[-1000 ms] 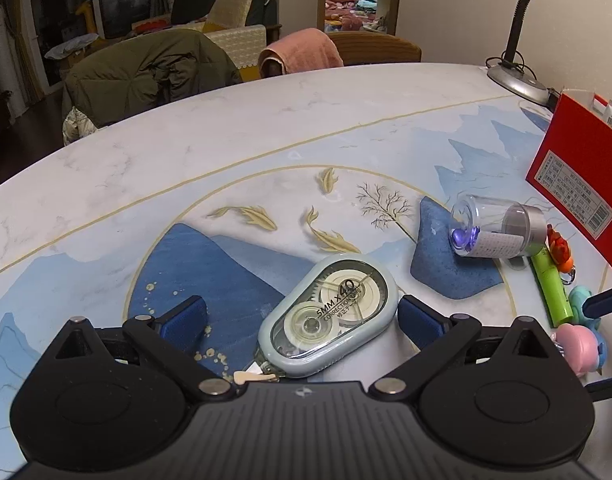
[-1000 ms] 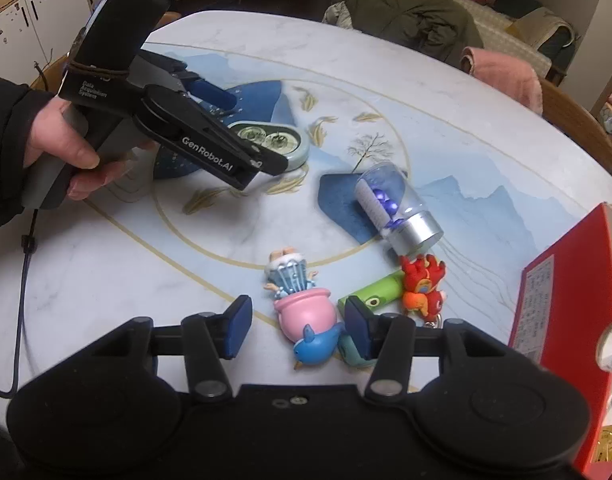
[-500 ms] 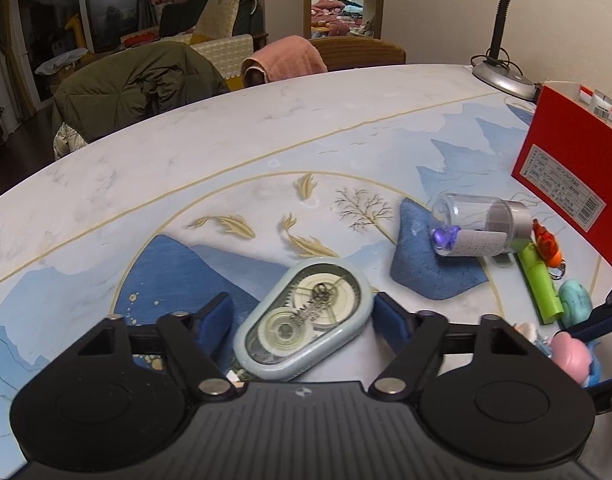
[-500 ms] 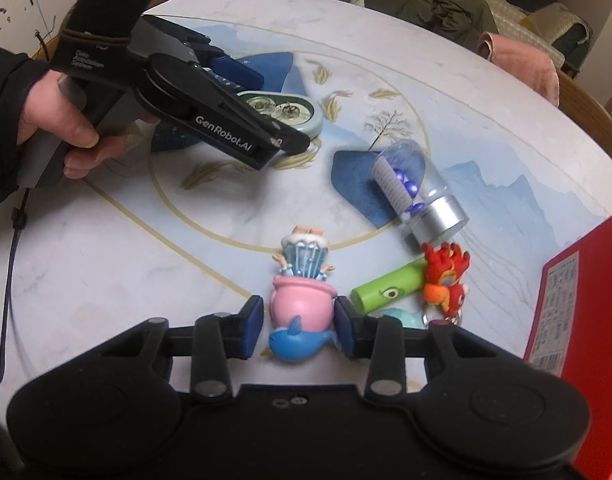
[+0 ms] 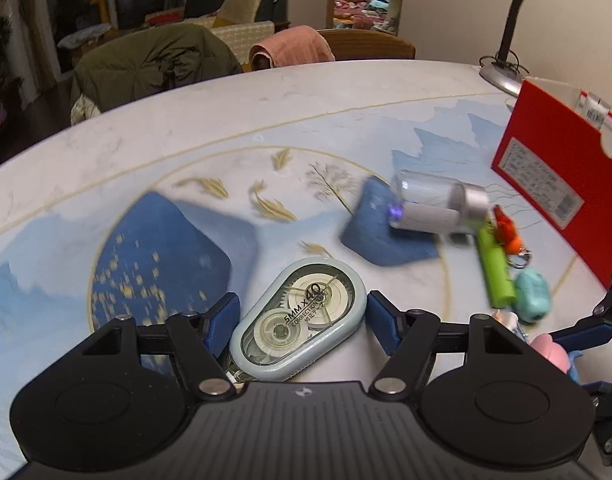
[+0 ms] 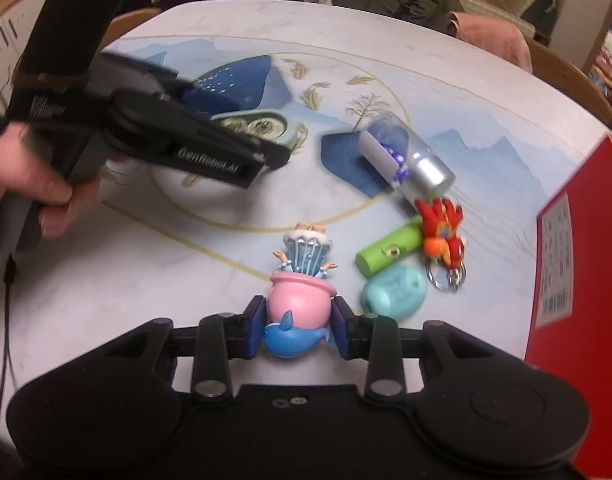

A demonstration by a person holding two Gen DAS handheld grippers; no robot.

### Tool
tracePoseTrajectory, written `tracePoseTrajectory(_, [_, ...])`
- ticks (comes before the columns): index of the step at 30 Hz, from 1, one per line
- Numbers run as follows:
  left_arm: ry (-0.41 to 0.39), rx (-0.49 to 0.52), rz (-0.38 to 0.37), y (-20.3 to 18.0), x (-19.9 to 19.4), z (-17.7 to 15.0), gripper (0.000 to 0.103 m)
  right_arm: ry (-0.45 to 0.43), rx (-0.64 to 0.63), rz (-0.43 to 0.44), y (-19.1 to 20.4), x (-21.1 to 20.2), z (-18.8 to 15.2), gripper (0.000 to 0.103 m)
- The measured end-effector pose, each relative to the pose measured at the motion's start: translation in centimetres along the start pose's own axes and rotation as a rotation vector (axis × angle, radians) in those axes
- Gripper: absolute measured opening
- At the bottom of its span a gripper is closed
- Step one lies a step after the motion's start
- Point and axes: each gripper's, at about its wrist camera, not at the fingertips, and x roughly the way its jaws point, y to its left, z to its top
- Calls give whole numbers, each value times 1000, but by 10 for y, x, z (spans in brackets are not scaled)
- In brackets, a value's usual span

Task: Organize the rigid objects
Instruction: 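Grasp the white correction-tape dispenser with left tool while right grasps pink pig figurine, then carry the tape dispenser into the shoebox with left tool while right carries the pig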

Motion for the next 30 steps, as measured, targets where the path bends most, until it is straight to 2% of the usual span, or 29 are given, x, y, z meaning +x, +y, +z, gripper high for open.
tracePoseTrajectory(10, [23,-117,-4,-22,-33,-26,69,-47,69,43,-11,-42,-26,33])
tracePoseTrajectory(18, [-32,-173,-17,-56,-79,-19,69,-107,87,54,-30,-89,-42,33])
tracePoseTrajectory(25, [-85,-154,-42,-104,-111,4,69,-173,130,44,-67,-134,-55,33])
tracePoseTrajectory(30, [-121,-79,-29,-149,-116,27,69,-218,157,23,-107,-157,-65,33])
